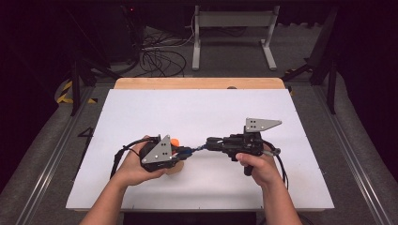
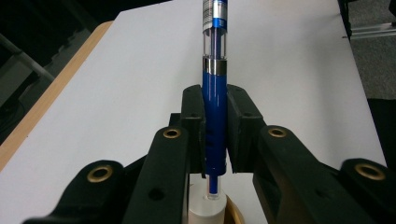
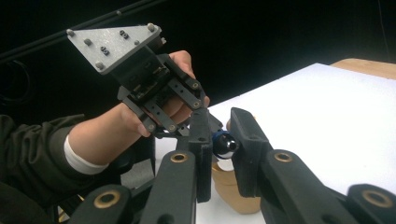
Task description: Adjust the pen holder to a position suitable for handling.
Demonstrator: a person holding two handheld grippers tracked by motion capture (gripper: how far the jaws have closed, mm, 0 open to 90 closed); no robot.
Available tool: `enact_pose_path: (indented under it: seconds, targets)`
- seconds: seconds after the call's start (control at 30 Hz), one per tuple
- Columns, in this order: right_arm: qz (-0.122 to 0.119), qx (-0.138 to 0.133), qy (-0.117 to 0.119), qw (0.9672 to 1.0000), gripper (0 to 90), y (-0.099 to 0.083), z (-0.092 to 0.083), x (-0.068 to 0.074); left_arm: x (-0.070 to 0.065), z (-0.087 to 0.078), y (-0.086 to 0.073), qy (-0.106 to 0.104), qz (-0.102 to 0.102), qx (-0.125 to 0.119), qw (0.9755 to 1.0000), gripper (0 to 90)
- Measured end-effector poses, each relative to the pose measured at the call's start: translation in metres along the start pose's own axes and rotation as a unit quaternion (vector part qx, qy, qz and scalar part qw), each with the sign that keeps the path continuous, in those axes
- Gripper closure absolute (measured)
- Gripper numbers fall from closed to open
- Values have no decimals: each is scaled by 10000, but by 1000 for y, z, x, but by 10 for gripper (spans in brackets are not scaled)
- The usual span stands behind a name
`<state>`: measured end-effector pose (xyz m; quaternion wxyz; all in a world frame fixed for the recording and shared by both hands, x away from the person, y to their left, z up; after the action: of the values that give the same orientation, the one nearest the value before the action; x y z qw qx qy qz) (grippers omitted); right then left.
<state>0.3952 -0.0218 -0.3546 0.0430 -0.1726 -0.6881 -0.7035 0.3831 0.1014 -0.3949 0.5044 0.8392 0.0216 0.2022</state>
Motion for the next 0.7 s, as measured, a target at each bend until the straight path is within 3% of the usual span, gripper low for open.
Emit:
enact_pose_path:
  seconds: [0.17, 0.43, 0.7]
  targets:
    - [-20, -10, -25, 10000, 803, 1, 1, 1, 2, -1, -1, 44, -84, -8, 10000, 772]
    - [-200, -46, -290, 9994, 804, 7, 0, -3, 11, -11, -2, 296, -271, -87, 9992, 583]
    - [-298, -2, -431, 9986, 803, 8, 1, -5, 21, -25, -11, 637, -679, -242, 9954, 439]
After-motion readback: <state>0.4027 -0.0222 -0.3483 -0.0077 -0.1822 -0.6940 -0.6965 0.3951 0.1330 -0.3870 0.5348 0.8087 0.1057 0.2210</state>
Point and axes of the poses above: each handheld gripper's, and its own axes: z roughly forward along the jaws, y roughly out of its top, x roughly to its left, the point moved 10 cm from there along z, roughly forward along the jaws, and after that the axes turned 8 degrees about -x, right-handed, at the moved point
